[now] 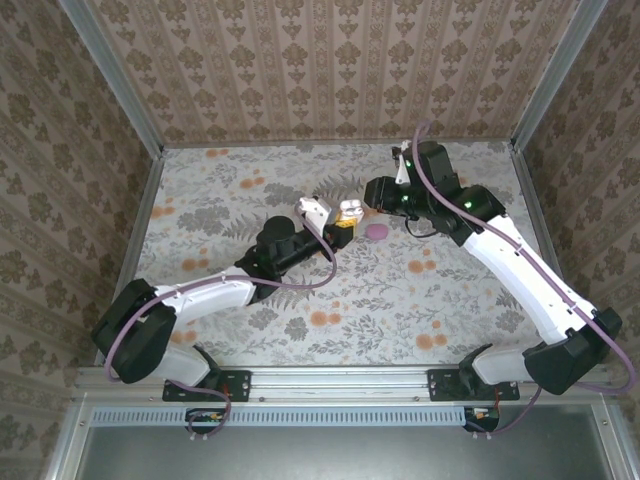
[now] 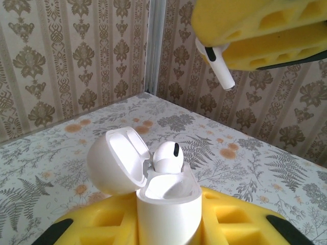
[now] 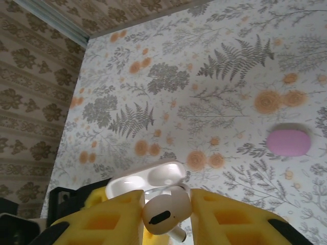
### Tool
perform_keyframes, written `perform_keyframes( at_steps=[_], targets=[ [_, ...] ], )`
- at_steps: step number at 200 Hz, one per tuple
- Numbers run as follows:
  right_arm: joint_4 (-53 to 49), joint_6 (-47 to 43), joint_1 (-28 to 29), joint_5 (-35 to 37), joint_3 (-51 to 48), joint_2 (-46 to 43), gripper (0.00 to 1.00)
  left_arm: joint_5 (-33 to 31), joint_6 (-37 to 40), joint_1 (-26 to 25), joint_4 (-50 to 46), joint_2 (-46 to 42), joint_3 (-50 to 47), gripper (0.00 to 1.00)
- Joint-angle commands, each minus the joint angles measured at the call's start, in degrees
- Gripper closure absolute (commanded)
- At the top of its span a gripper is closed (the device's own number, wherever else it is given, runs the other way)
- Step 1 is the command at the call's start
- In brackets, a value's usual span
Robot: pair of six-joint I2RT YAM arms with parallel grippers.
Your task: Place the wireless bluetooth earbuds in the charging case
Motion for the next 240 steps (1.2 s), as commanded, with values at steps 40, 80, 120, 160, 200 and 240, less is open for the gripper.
perform_keyframes(
  at_steps=[40, 80, 120, 160, 200, 240],
  targets=[
    [5.58, 3.05, 2.51, 0.79, -0.46, 0.13, 0.70, 0.14, -1.62, -1.08, 4.83, 0.85, 2.21, 0.72],
    [6.91, 4.36, 4.12, 2.09, -2.34, 0.00, 0.69, -0.54, -1.93, -1.19, 5.92, 0.86, 2.17, 0.72],
    [9.16, 5.51, 5.00, 2.64, -3.64, -0.22, 0.69, -1.17, -2.63, -1.25, 7.37, 0.86, 1.91, 0.72],
    [10.32, 6.33, 5.57, 2.99, -4.64, -0.67, 0.69, -1.71, -2.98, -1.31, 7.86, 1.03, 2.16, 0.72],
    [12.01, 7.37, 6.06, 3.48, -5.93, -1.04, 0.69, -2.20, -3.72, -1.44, 8.67, 1.39, 2.29, 0.72],
    [12.84, 7.53, 6.49, 3.63, -6.20, -1.06, 0.69, -2.83, -4.51, -1.47, 9.55, 1.81, 2.24, 0.72]
  ],
)
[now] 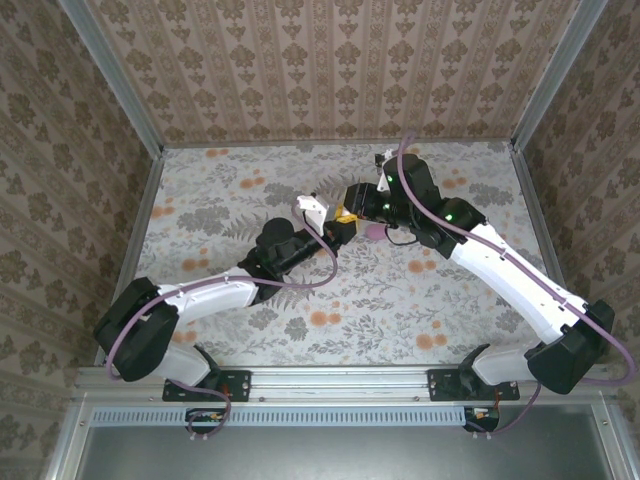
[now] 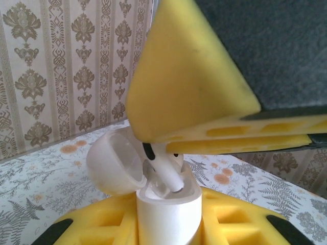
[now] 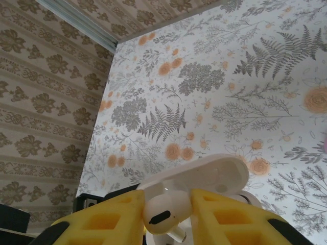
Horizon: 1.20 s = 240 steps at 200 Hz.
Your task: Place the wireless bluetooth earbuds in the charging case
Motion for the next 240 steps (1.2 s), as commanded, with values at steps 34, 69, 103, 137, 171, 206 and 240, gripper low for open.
perform_keyframes(
  at_steps=[34, 69, 103, 137, 171, 206, 240],
  targets=[
    [2.87, 1.49, 0.92, 1.88, -0.81, -0.96, 0.69, -1.61, -2.13, -0.42, 4.36, 1.34, 2.14, 0.72],
    [1.93, 0.40, 1.45, 3.13, -1.17, -1.30, 0.69, -3.09, -2.83, -0.45, 5.69, 1.26, 1.74, 0.72],
    [0.57, -0.88, 1.67, 3.24, -1.27, -1.38, 0.69, -3.61, -2.76, -0.45, 6.66, 0.89, 1.61, 0.72],
    [-0.51, -2.00, 1.71, 4.77, -1.21, -2.21, 0.69, -3.96, -2.43, -0.46, 6.72, 0.47, 1.41, 0.72],
    [-1.84, -3.29, 1.71, 4.79, -0.18, -2.35, 0.65, -3.63, -1.73, -0.41, 6.76, 0.03, 1.41, 0.72],
    [-2.05, -3.70, 1.71, 4.48, 0.22, -2.46, 0.64, -3.04, -1.11, -0.43, 6.58, -0.23, 1.52, 0.72],
    [-2.31, -3.87, 1.72, 4.06, 0.73, -2.68, 0.61, -2.73, -0.79, -0.46, 6.57, -0.35, 1.45, 0.72]
  ],
)
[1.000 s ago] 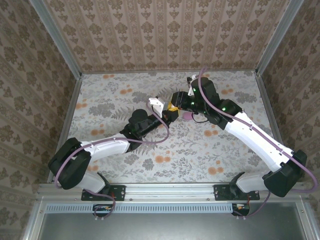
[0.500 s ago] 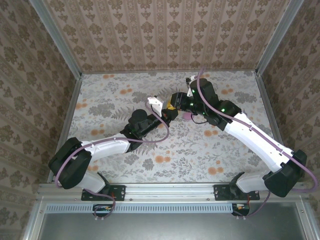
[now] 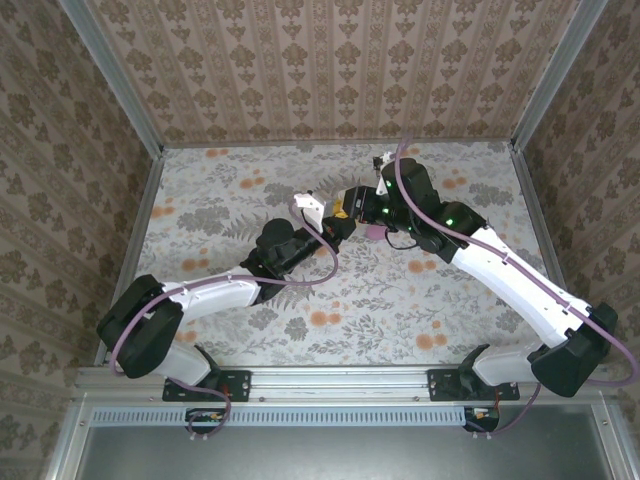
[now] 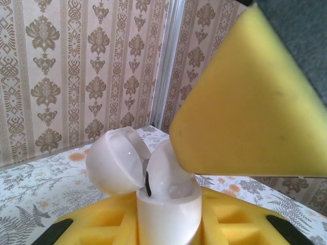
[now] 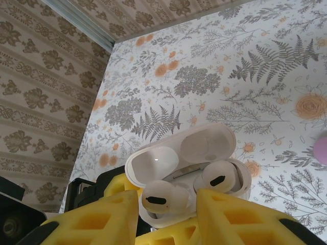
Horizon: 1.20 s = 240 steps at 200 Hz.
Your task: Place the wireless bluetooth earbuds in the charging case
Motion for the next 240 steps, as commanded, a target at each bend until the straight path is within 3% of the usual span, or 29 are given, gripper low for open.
perform_keyframes(
  at_steps=[1, 56, 111, 148, 240],
  targets=[
    [-1.65, -1.23, 0.21, 1.08, 1.34, -1.62, 0.61, 0.49, 0.92, -0.35, 2.66, -1.58, 1.44, 0.72],
    [-0.46, -1.48, -0.24, 1.74, 0.91, -5.50, 0.57, 1.75, 2.42, -0.37, 2.35, -2.23, 1.11, 0.72],
    [-4.97, -2.96, -3.05, -7.44, 3.36, -4.30, 0.74, 2.93, 3.48, -0.33, 2.17, -3.03, 0.79, 0.72],
    [-5.43, -2.50, -3.15, -12.09, 4.04, -2.26, 0.76, 3.87, 4.01, -0.32, 2.09, -3.06, 0.96, 0.72],
    [-6.59, -4.65, -4.13, -11.46, 5.06, 0.33, 0.77, 6.33, 4.72, -0.28, 1.56, -3.68, 0.96, 0.72]
  ],
)
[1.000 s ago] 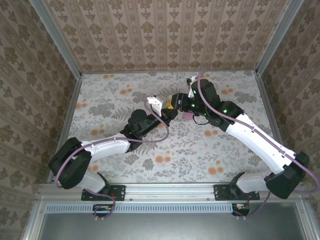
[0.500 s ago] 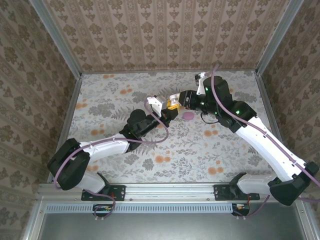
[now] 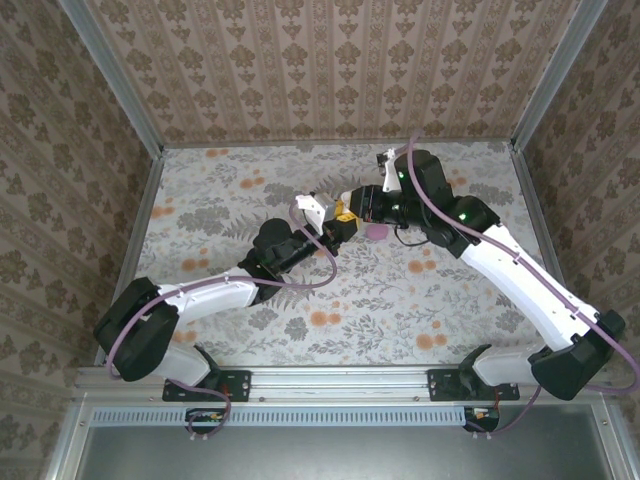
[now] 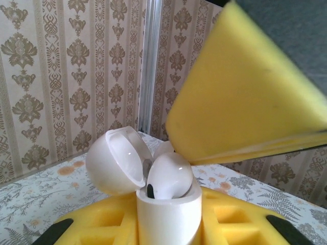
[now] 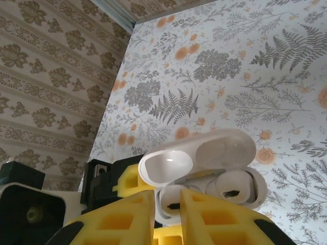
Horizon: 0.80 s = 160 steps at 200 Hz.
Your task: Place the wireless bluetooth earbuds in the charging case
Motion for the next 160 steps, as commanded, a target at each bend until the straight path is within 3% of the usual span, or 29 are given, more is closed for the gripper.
perform_keyframes(
  at_steps=[1, 47, 88, 124, 160],
  targets=[
    [-2.06, -2.16, -0.62, -1.45, 1.85, 0.91, 0.77, 1.89, 1.27, -0.30, 1.43, -2.34, 0.93, 0.72],
    [-1.68, -3.21, -1.03, -2.79, 1.50, -0.36, 0.76, 1.83, 1.60, -0.19, 1.09, -2.61, 0.88, 0.72],
    [-1.33, -5.76, -2.28, 0.19, 1.49, -5.40, 0.67, 2.50, 1.53, 0.17, 0.65, -2.63, 0.69, 0.72],
    [-3.20, -6.59, -8.58, 3.42, -0.51, -8.98, 0.52, 5.06, 2.26, 0.40, -1.30, -3.28, 1.31, 0.72],
    [-4.82, -8.01, -15.03, -5.01, -0.60, -9.09, 0.42, 13.50, 5.00, 1.04, -6.39, -4.05, 3.66, 0.72]
  ],
)
